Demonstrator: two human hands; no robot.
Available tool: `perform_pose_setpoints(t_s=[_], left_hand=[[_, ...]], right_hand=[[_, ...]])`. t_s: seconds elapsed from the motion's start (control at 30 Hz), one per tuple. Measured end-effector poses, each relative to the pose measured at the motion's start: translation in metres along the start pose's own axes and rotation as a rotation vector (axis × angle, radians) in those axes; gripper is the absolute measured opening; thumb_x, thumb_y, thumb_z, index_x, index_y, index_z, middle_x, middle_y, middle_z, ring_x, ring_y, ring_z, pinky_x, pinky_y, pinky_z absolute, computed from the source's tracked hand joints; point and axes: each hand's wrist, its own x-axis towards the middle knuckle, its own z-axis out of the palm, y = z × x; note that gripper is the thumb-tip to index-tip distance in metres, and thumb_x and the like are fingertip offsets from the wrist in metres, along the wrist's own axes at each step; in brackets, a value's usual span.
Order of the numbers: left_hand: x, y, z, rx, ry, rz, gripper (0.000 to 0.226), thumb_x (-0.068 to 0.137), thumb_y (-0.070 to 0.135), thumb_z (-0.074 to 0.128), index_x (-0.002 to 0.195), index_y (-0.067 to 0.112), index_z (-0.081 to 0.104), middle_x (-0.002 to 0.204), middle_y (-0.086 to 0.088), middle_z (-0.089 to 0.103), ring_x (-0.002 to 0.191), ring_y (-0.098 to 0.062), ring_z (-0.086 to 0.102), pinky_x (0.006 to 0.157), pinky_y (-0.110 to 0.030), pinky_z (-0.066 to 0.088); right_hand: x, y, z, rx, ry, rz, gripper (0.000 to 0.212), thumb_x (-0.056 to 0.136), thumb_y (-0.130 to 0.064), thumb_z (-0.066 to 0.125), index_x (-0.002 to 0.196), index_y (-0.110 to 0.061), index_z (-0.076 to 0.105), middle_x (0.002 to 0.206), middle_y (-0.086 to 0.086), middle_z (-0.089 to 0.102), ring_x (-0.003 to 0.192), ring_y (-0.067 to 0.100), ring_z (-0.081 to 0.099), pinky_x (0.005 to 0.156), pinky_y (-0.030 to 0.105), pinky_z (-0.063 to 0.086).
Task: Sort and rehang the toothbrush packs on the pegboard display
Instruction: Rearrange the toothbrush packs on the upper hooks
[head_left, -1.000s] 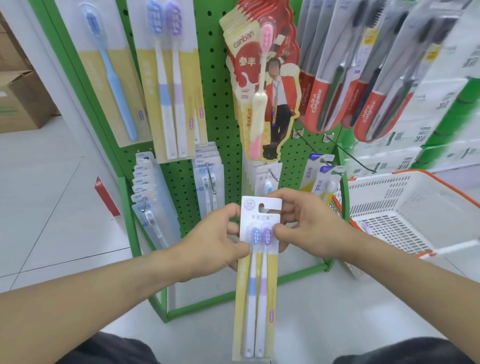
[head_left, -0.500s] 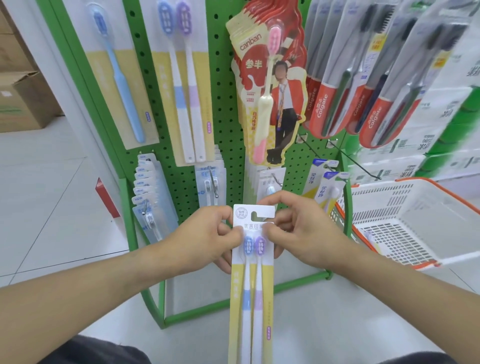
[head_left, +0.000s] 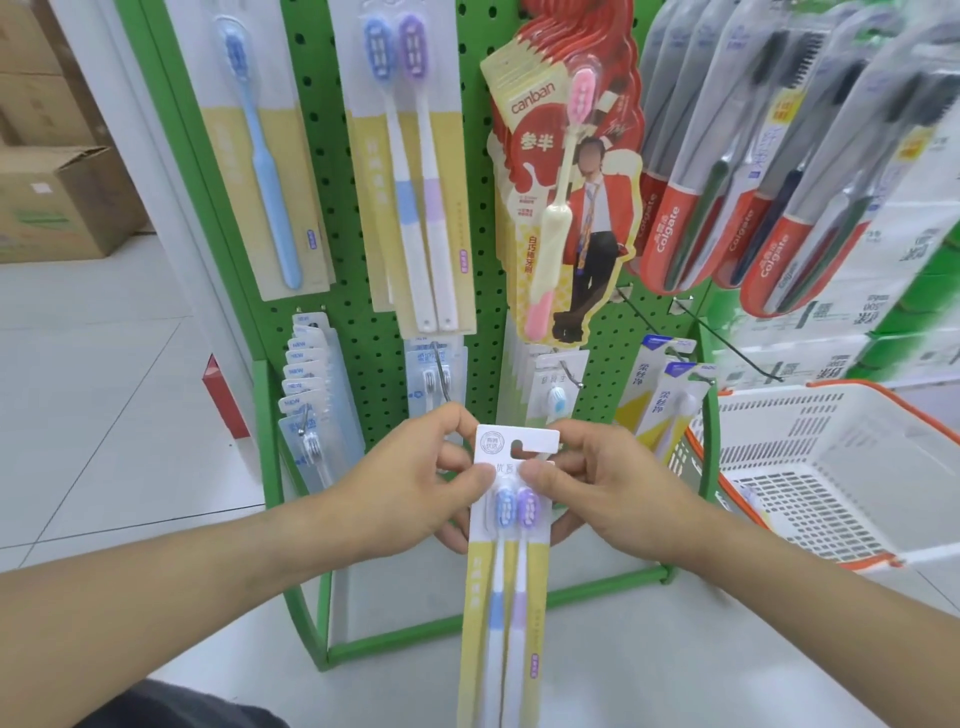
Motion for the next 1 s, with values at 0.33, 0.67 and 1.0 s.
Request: perform_pose_setpoints(t_s=[0.33,0.67,1.0], left_hand=[[0.001,0.0,0.002,-0.098,0.092,0.008,0.011,0.102,0.008,0.055,0.111,0.004,0.05,0.086,-0.019,0.075,0.073,-0.039,0.074,0.065,-0.047,0.064],[0.0,-0.002,0.001,-0.075,0.091,-0.071,0.01,0.092,-0.006,0.059,0.101,-0.001,0.058,0.089,-0.022,0.074,0.079,-0.043,0.073,0.065,-0.044,0.063],[-0.011,0.001,0.004,-0.056,-0.01,-0.162,0.012,0.097,-0.002,0.056,0.107,0.0,0.061,0.093,-0.017,0.076,0.083,-0.035,0.075,0.07,-0.041,0.064]], right_hand=[[-0.003,-0.002,-0.005,0.073,-0.006,0.001,0.02,0.095,0.012,0.055,0.103,-0.003,0.066,0.093,0.028,0.074,0.082,0.036,0.076,0.067,0.044,0.064],[-0.002,0.001,0.009,0.267,0.091,0.08,0.032,0.087,0.022,0.056,0.106,-0.001,0.067,0.094,0.021,0.077,0.077,0.031,0.074,0.068,0.041,0.064],[-0.003,-0.002,0.012,0.289,0.096,0.121,0.019,0.088,0.015,0.061,0.097,0.001,0.071,0.095,0.022,0.077,0.08,0.03,0.076,0.07,0.037,0.063]])
